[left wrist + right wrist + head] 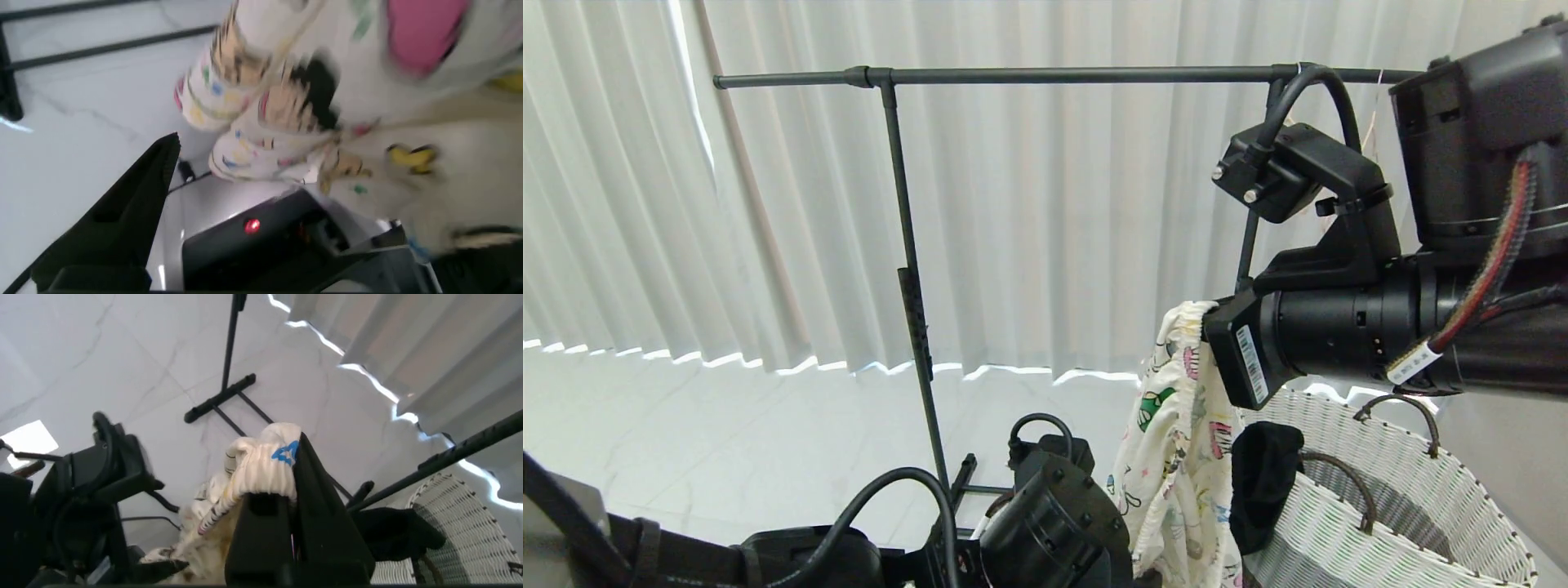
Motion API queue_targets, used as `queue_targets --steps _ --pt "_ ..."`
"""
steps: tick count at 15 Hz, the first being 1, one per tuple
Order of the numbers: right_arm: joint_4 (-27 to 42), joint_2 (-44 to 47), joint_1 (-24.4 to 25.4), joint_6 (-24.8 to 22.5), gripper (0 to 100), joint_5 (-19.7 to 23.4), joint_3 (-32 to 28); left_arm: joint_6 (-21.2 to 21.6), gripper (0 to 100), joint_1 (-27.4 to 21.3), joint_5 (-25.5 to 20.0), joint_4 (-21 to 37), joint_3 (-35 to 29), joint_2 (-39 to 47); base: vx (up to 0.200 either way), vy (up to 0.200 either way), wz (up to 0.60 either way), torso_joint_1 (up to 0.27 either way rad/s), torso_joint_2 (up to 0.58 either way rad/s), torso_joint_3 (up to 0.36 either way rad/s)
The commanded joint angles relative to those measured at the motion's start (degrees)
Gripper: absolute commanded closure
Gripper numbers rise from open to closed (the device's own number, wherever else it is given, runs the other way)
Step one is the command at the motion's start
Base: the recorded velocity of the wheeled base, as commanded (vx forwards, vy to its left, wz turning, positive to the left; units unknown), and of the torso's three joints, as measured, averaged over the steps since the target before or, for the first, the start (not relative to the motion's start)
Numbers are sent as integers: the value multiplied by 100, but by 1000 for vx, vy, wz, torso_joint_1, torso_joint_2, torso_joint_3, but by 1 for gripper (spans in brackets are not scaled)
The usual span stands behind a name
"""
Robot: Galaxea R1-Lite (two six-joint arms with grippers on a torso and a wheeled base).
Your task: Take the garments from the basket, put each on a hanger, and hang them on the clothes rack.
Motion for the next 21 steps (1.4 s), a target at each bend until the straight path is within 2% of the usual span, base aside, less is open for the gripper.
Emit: queue_targets --steps 1,3,4,7,8,10,12,14,16,17,18,19,21 --pt "1 -72 -48 2 100 -3 -1 -2 0 -24 3 -7 258 -2 0 0 0 0 0 0" --pt "10 -80 -48 2 100 -3 7 -2 0 -32 3 -7 337 -64 0 0 0 0 0 0" --pt "36 -89 -57 2 100 -3 34 -2 100 -50 -6 -7 337 -143 0 0 0 0 0 0" --pt "309 -142 -259 2 100 -12 104 59 100 -208 65 1 416 -451 0 0 0 0 0 0" --pt "441 -230 -391 2 100 -12 174 217 100 -243 196 10 548 -705 0 0 0 0 0 0" --pt "766 -529 -637 2 100 -21 447 815 100 -261 442 10 715 -1321 0 0 0 0 0 0" --pt "1293 -986 -742 2 100 -12 790 1351 100 38 284 72 478 -1883 0 0 0 0 0 0" --pt "1768 -1452 -742 11 100 -21 974 2089 100 521 135 652 -357 -2059 0 0 0 0 0 0" --pt "2023 -1636 -742 2 100 -12 913 2292 100 741 -23 1126 -1377 -1971 0 0 0 0 0 0" --pt "2031 -1627 -778 2 100 -21 640 2309 100 838 -138 1487 -2176 -1857 0 0 0 0 0 0" --pt "2058 -1592 -839 2 100 -21 456 2318 100 855 -138 1715 -2493 -1830 0 0 0 0 0 0" --pt "2190 -1381 -1076 -7 100 6 -142 2397 100 891 -138 2524 -3187 -1795 0 0 0 0 0 0" --pt "2427 -1012 -1270 -7 100 243 -1118 2502 100 908 -138 3420 -3785 -1839 0 0 0 0 0 0"
